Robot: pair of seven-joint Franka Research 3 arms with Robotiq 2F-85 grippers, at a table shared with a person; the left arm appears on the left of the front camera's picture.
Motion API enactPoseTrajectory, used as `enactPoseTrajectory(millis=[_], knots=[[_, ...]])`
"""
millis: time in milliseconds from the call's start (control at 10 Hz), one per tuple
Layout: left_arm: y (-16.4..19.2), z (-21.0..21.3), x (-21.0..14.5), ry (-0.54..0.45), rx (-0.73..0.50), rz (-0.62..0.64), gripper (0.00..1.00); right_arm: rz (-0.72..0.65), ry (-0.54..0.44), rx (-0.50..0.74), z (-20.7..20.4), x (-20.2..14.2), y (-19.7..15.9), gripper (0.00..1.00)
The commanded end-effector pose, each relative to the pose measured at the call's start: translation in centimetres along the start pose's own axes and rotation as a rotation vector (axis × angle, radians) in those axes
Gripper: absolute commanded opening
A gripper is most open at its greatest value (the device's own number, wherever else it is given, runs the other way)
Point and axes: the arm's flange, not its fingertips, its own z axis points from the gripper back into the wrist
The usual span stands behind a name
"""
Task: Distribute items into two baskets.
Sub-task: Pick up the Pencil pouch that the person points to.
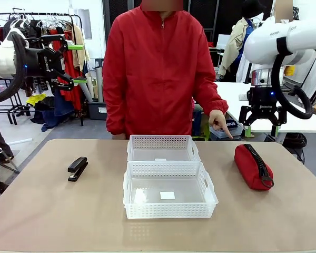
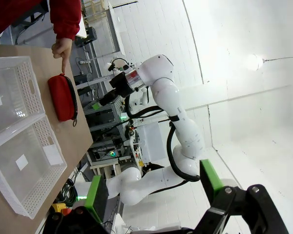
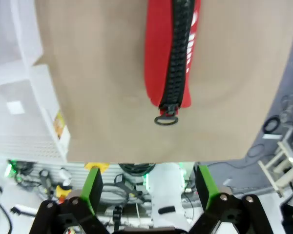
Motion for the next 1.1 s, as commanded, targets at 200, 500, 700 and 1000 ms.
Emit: enactPoseTrajectory(millis=[200,500,700,1000], knots=[[-0.1,0.0,0.0,0.0,0.0,-0.003,1.0,-0.116,-0.16,0.061,-4.7,0.2,-1.0,1.0],[-0.1,0.0,0.0,0.0,0.0,-0.003,1.0,-0.099,-0.22,0.075,-4.4,0.0,-2.3,1.0],[-0.1,0.0,0.0,0.0,0.0,-0.003,1.0,-0.088,-0.163,0.043,-4.8,1.4,-2.2,1.0],[-0.1,0.0,0.0,0.0,0.0,-0.003,1.0,-0.091,-0.173,0.047,-5.1,1.2,-2.3,1.0]])
